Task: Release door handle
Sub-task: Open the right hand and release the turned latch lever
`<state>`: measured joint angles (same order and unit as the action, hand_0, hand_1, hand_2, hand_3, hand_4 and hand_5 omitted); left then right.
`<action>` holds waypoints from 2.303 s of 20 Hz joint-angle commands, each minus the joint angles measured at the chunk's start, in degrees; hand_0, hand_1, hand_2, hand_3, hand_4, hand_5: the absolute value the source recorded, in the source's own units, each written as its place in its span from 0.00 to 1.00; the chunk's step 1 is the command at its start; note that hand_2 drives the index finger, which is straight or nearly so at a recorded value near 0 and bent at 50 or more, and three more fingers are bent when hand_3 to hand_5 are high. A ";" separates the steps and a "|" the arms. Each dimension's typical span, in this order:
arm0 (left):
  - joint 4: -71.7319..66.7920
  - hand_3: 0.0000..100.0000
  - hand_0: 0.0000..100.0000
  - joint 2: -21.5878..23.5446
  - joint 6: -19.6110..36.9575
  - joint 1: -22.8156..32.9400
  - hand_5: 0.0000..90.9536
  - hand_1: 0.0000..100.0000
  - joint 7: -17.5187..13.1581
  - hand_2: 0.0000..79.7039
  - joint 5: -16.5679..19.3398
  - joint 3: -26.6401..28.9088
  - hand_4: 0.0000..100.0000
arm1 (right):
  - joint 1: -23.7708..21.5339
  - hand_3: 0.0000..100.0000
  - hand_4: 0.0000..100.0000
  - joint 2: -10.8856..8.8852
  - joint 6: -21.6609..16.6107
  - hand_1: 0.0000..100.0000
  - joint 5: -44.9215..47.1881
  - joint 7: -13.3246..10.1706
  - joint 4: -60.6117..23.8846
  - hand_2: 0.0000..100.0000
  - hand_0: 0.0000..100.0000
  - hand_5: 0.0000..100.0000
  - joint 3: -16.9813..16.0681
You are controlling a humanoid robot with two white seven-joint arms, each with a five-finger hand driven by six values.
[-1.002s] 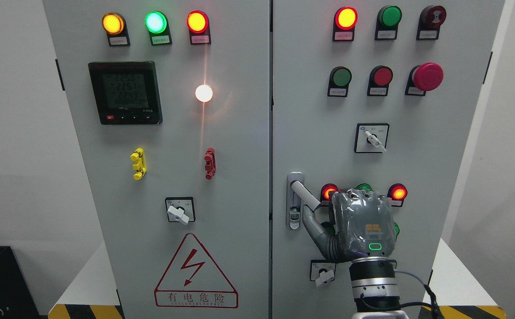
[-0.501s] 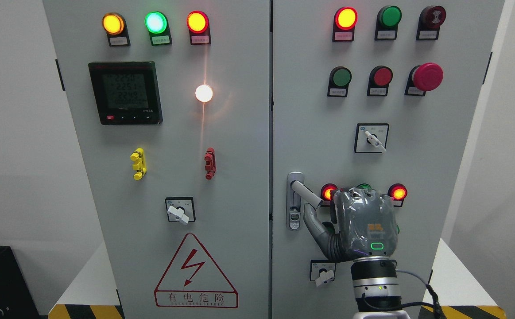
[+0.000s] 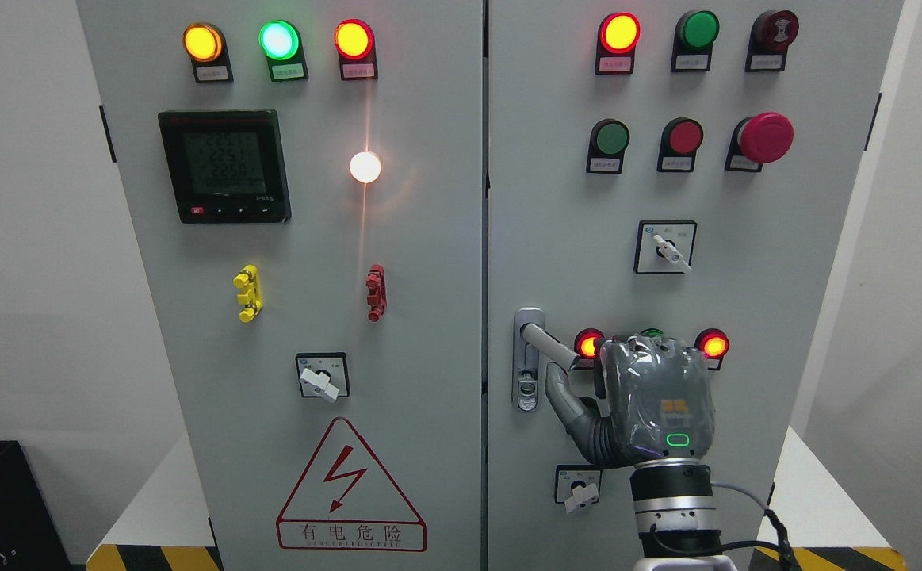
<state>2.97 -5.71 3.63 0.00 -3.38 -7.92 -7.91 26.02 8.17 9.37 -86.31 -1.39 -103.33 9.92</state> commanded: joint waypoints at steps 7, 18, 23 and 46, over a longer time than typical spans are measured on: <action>0.02 0.00 0.12 0.00 -0.03 1.05 0.00 0.56 -0.05 0.00 0.01 0.00 0.00 | 0.09 1.00 0.94 0.00 0.03 0.30 0.00 0.25 -0.12 0.90 0.47 0.95 -0.87; 0.02 0.00 0.12 0.00 -0.03 1.05 0.00 0.56 -0.05 0.00 0.01 0.00 0.00 | 0.26 1.00 0.95 0.00 0.03 0.29 0.26 0.16 -0.64 0.90 0.47 0.95 -0.95; 0.02 0.00 0.12 0.00 -0.03 1.05 0.00 0.56 -0.05 0.00 0.01 0.00 0.00 | 0.52 1.00 0.94 0.00 0.03 0.29 0.26 0.25 -0.64 0.90 0.47 0.95 -1.04; -0.07 0.00 0.12 0.00 -0.03 1.05 0.00 0.56 -0.05 0.00 0.01 0.00 0.00 | 0.09 1.00 0.94 0.00 -0.06 0.28 0.61 0.07 -1.61 0.89 0.48 0.95 -1.04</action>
<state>2.98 -5.71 3.63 0.00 -3.38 -7.92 -7.91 26.45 8.17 9.37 -85.81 -1.21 -104.25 8.84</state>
